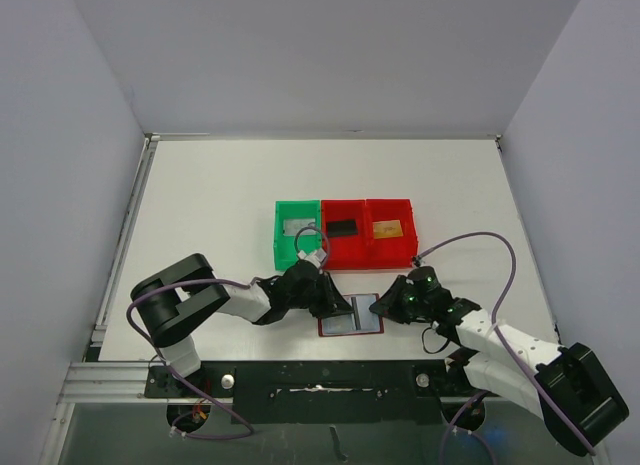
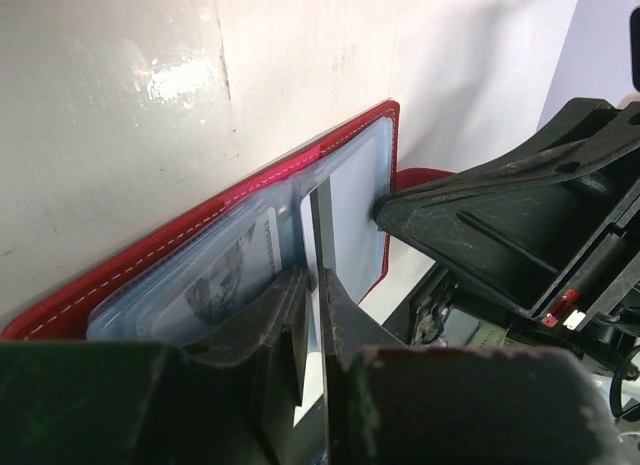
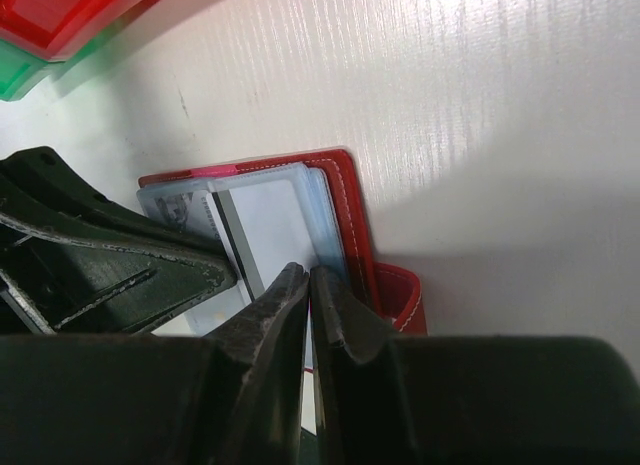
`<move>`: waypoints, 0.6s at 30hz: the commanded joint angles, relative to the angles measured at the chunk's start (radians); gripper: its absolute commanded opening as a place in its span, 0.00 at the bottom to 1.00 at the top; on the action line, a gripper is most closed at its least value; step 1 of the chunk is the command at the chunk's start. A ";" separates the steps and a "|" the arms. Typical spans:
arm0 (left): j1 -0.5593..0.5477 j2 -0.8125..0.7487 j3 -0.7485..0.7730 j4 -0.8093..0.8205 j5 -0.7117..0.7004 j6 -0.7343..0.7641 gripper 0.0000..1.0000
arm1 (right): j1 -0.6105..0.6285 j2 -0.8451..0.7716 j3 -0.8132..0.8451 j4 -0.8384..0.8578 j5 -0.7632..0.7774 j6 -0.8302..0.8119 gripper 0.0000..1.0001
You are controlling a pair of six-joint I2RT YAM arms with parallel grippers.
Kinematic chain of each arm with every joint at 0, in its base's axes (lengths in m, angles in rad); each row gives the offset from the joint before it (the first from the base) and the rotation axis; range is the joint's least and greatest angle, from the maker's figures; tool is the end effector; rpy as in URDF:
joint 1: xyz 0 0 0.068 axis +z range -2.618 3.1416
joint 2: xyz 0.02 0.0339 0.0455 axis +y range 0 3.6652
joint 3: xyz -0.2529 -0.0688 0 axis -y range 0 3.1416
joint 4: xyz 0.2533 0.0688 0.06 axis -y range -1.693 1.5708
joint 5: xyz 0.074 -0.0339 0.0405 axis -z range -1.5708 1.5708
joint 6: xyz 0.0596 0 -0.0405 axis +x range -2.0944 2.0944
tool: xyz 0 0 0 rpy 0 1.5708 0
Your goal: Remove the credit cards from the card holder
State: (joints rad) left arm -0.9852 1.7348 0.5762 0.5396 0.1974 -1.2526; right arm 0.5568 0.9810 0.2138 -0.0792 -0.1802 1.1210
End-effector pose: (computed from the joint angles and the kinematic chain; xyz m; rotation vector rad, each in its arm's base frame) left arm 0.1702 -0.2778 0.0781 -0.2138 2.5789 -1.3100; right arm 0.1567 0.1101 0.0917 0.6485 2.5622 0.9041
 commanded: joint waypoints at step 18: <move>-0.009 -0.026 0.037 0.030 0.049 0.018 0.00 | 0.005 -0.010 -0.047 -0.112 0.055 -0.028 0.12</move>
State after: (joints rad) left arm -0.9852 1.7348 0.5674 0.5537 0.2031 -1.2564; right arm 0.5568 0.9615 0.2005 -0.0723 -0.1761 1.1267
